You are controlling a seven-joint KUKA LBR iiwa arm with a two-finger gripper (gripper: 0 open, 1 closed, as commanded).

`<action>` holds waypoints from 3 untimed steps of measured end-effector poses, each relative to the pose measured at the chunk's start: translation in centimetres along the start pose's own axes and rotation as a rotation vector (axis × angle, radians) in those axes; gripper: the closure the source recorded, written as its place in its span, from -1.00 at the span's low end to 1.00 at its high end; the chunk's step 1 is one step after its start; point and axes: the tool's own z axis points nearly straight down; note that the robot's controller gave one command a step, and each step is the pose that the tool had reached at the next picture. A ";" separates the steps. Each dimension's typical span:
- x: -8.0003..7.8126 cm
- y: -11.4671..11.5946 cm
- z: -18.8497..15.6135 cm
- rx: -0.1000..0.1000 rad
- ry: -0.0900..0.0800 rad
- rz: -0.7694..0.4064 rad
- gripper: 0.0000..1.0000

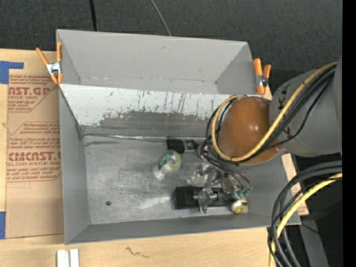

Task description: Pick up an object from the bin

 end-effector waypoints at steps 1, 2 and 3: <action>-1.1 -0.1 -3.1 0.008 -0.015 -0.010 1.00; -1.1 -0.1 -3.9 0.008 -0.016 -0.016 1.00; -1.4 1.1 -6.6 0.012 -0.025 -0.081 1.00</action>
Offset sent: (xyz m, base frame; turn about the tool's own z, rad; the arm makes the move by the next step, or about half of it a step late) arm -0.0121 0.0012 0.1334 -0.0322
